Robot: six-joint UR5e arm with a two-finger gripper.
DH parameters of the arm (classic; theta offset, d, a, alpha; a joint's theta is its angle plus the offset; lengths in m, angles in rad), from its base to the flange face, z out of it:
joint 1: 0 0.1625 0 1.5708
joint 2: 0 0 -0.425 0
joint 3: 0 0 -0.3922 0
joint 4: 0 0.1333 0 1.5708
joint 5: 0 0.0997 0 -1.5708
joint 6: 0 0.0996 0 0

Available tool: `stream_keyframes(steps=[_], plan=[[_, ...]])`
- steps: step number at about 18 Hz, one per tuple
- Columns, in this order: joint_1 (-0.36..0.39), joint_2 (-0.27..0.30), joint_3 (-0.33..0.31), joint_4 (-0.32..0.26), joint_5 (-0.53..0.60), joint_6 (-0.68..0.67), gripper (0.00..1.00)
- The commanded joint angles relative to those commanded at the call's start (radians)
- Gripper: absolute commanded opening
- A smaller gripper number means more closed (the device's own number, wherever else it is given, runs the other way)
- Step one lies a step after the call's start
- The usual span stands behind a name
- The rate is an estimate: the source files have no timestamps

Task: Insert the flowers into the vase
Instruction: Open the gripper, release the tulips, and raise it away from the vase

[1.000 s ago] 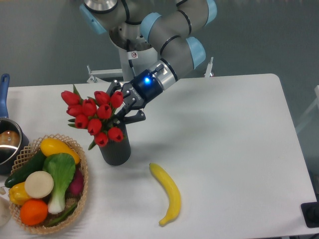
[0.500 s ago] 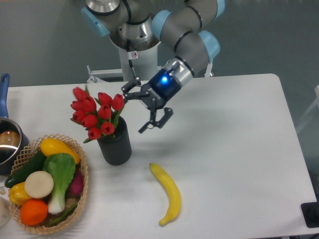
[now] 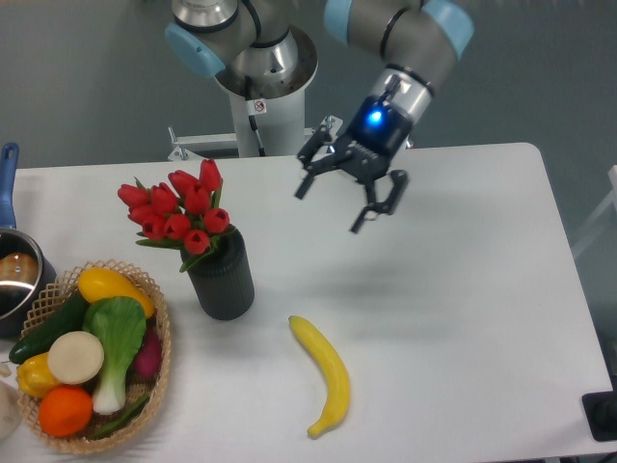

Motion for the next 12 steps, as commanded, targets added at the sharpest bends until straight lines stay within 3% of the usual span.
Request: stream_keyframes(steps=[5, 12], plan=[[-0.011, -0.078, 0.126, 0.003, 0.365, 0.015, 1.0], [-0.063, -0.189, 0.218, 0.002, 0.762, 0.023, 1.0]])
